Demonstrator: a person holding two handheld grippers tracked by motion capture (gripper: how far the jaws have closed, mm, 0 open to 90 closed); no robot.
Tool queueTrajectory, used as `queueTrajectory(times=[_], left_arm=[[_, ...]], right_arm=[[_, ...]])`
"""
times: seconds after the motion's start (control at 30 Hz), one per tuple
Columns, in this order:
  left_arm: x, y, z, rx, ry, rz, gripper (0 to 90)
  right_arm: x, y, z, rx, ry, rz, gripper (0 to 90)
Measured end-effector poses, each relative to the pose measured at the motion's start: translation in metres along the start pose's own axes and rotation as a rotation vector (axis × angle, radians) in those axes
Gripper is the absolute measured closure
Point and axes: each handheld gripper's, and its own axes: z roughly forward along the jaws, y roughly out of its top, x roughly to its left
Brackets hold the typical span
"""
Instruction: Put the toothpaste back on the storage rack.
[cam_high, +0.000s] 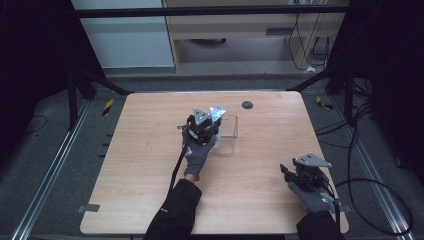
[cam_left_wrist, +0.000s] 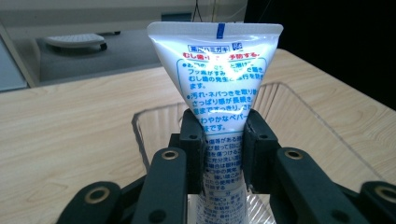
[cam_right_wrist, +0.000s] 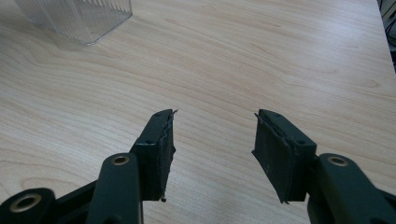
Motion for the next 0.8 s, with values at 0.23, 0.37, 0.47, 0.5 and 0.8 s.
queueTrajectory(times=[0.23, 0.37, 0.47, 0.5, 0.8], left_arm=[[0.000, -0.006, 0.000, 0.012, 0.001, 0.011, 71.5], [-0.003, -0.008, -0.001, 0.017, 0.001, 0.021, 70.2], [-0.004, -0.008, -0.002, 0.017, -0.017, 0.015, 64.6], [-0.004, -0.008, -0.003, 0.022, -0.029, 0.004, 64.3], [-0.008, -0.002, -0.026, 0.028, -0.038, 0.120, 44.6]], right_arm=[[0.000, 0.000, 0.000, -0.001, -0.001, -0.001, 47.1], [0.000, 0.000, 0.000, -0.003, -0.001, -0.002, 47.0], [0.000, 0.001, -0.001, -0.005, -0.002, -0.004, 46.9], [0.000, 0.001, -0.001, -0.007, -0.001, -0.004, 46.8], [0.001, 0.001, -0.001, -0.007, -0.005, 0.002, 44.5]])
